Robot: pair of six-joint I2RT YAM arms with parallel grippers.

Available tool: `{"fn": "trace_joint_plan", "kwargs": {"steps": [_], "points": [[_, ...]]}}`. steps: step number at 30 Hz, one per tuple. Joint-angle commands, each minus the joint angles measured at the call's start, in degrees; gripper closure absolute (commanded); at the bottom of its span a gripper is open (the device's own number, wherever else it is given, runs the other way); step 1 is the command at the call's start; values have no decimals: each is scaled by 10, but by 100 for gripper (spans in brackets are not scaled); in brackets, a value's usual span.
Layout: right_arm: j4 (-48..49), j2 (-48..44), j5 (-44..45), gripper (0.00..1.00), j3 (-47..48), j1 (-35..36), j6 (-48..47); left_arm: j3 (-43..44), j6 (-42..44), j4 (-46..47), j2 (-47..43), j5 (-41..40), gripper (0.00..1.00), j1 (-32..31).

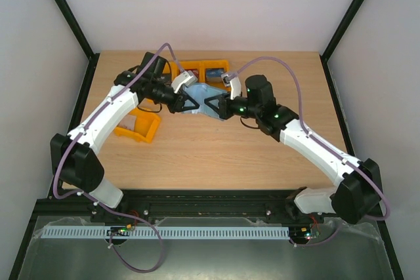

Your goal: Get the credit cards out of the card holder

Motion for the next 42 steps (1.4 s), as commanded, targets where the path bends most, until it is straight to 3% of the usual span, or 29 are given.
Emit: {"fn": "trace_joint_plan", "kwargs": {"steps": [1,4,6,10,16,22,29,42], "points": [[1,-40,-31,82,-3,-1,-36,-5,12,-5,-8,15,98,12],[-25,-60,-16,65,-11,-20,-60,-4,21,-14,-14,28,98,18],[-34,-74,-24,59,-21,-42,-69,-4,30,-22,-16,38,98,20],[-54,-91,-32,59,-35,-80,-77,-1,38,-29,-18,51,98,20],[-67,-92,-25,73,-41,-89,-86,2,47,-38,-21,54,98,20],[-46,-71,-53,74,-40,-89,-73,5,49,-40,-21,60,98,19],[47,-24,-137,56,-40,-69,-15,2,45,-36,-20,63,98,17],[82,40,-44,36,-18,-16,25,0,55,-45,-21,82,98,14]]}}
